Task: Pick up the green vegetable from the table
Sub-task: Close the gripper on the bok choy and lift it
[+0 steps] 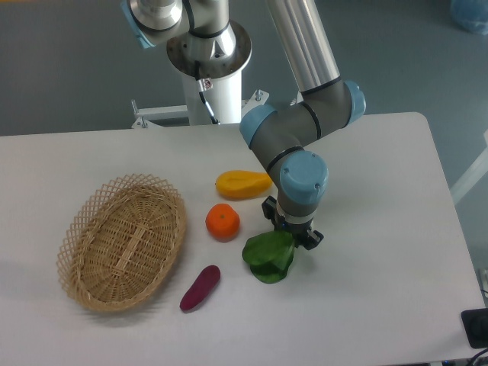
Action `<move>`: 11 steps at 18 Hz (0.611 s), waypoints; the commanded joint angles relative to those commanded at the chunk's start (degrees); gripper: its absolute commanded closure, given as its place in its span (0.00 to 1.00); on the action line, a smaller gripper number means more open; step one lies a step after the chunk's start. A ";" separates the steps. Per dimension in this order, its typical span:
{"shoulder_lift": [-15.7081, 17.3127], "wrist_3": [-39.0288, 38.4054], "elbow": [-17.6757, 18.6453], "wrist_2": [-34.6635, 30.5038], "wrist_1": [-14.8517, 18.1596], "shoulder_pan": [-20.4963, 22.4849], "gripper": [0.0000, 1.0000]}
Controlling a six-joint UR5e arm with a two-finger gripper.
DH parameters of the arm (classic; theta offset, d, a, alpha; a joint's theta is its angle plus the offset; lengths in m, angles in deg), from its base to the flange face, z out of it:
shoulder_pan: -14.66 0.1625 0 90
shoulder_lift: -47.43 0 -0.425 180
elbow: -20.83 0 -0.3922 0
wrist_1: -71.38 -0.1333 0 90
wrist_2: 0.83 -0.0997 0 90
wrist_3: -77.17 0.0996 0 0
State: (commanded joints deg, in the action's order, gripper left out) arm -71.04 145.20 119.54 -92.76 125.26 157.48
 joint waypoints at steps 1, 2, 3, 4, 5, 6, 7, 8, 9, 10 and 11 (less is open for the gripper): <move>0.00 -0.01 -0.53 0.00 0.09 0.09 0.90; 0.09 0.08 -0.97 0.00 0.09 0.00 0.91; 0.00 0.00 -1.67 0.00 0.17 0.09 0.91; 0.00 0.08 -2.46 0.00 0.70 0.09 0.91; 0.09 0.34 -2.90 0.00 0.79 0.09 0.91; 0.35 0.61 -3.16 0.00 0.79 0.35 0.90; 0.61 0.87 -3.43 0.00 0.88 0.53 0.90; 0.96 0.87 -3.87 0.00 0.97 0.88 0.90; 1.05 0.87 -4.65 0.00 1.58 1.31 0.90; 1.05 0.96 -6.14 0.00 3.50 1.49 0.90; 0.97 0.96 -8.24 0.09 6.13 1.76 0.90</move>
State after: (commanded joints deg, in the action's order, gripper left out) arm -70.08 146.16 111.29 -92.67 131.39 159.23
